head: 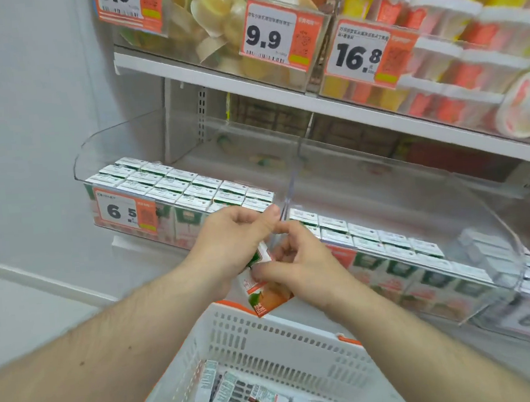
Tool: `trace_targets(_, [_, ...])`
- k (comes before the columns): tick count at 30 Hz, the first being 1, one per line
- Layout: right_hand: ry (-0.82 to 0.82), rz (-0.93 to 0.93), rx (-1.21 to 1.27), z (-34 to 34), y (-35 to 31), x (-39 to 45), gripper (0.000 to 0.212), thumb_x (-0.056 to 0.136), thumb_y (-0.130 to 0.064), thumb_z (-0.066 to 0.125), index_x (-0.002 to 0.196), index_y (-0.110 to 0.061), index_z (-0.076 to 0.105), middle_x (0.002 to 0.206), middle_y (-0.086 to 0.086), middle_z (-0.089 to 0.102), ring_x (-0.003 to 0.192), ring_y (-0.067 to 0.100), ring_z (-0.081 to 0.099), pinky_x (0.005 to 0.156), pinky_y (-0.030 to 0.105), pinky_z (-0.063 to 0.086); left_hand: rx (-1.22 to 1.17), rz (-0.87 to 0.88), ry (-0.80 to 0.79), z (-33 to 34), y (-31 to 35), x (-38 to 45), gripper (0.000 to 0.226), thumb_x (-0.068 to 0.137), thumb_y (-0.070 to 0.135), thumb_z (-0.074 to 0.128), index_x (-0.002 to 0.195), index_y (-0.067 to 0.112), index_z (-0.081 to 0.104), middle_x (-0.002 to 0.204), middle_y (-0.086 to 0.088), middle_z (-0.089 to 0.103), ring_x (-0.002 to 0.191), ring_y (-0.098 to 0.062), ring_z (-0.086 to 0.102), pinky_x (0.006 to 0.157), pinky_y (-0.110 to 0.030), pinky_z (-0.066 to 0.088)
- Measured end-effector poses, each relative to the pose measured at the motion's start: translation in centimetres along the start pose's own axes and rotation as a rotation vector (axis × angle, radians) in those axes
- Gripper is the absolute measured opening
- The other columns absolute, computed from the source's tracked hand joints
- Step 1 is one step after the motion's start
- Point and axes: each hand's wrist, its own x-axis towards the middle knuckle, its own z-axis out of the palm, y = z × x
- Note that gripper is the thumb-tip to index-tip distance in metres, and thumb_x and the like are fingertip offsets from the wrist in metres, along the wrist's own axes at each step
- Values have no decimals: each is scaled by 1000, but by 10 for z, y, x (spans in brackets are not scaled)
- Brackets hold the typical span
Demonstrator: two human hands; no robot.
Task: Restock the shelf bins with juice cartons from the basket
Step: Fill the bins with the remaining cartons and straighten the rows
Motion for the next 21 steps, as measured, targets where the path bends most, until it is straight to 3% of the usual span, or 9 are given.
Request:
trace_targets(1, [-34, -5, -19, -6, 6, -7, 72, 56, -41, 77, 123, -30, 53, 80, -4, 55, 67, 9, 54, 65, 38, 51, 9, 9, -21, 8, 1, -5, 34, 82, 45, 70, 87, 11, 67, 82, 0, 67, 73, -7, 59, 62, -21, 40])
trace_targets(4, [-41, -78, -99, -27, 22, -29, 52, 67, -37, 76, 116, -31, 60, 72, -11, 54, 60, 6, 49, 62, 30, 44, 52, 59, -118, 30, 1, -21, 38, 78, 50, 69, 88, 13, 67, 77, 1, 69, 71, -10, 63, 63, -21, 42])
trace_targets(6, [-1, -52, 68, -45, 32, -43, 35, 76, -18, 76, 108, -24, 64, 85, 0, 69, 69, 14, 62, 68, 34, 54, 70, 103, -182, 40, -1, -28, 52, 69, 63, 64, 91, 16, 67, 83, 0, 71, 74, -8, 65, 66, -23, 46])
trace_targets(9, [81, 15, 400, -74, 44, -62, 31, 84, 9, 68, 109, -9, 60, 108, 19, 70, 88, 23, 69, 77, 36, 58, 111, 148, -247, 47, -9, -33, 59, 67, 76, 67, 101, 28, 63, 97, 12, 69, 87, -1, 66, 78, -29, 55])
trace_targets(11, [106, -3, 481, -93, 54, -70, 37, 81, 13, 69, 112, -5, 60, 106, 17, 72, 92, 25, 70, 80, 34, 59, 250, 191, -335, 54, -17, -41, 58, 62, 71, 72, 106, 35, 60, 101, 26, 66, 93, 3, 65, 84, -32, 54])
trace_targets(14, [79, -44, 489, -108, 60, -78, 37, 81, 15, 67, 111, -5, 60, 95, 10, 75, 86, 20, 71, 77, 28, 57, 330, 270, -402, 76, -27, -50, 44, 65, 46, 83, 102, 34, 64, 97, 22, 70, 87, -1, 68, 80, -30, 54])
trace_targets(16, [117, -65, 443, -115, 60, -80, 41, 74, 9, 74, 109, -7, 60, 93, 8, 75, 85, 20, 70, 78, 32, 58, 347, 355, -358, 92, -26, -53, 30, 72, 29, 83, 97, 33, 67, 89, 19, 73, 81, -1, 68, 76, -29, 54])
trace_targets(18, [237, -96, 342, -125, 56, -82, 51, 63, -14, 77, 110, -21, 60, 104, 3, 72, 91, 21, 69, 83, 38, 58, 398, 456, -277, 105, -21, -51, 23, 73, 31, 82, 90, 35, 68, 82, 21, 71, 77, -1, 65, 73, -28, 53])
trace_targets(21, [402, -148, 82, -142, 45, -87, 52, 68, -40, 78, 116, -41, 56, 115, -15, 60, 102, 10, 59, 74, 16, 52, 462, 594, -211, 124, -15, -47, 19, 75, 29, 81, 83, 35, 65, 72, 25, 62, 69, 2, 56, 61, -17, 42])
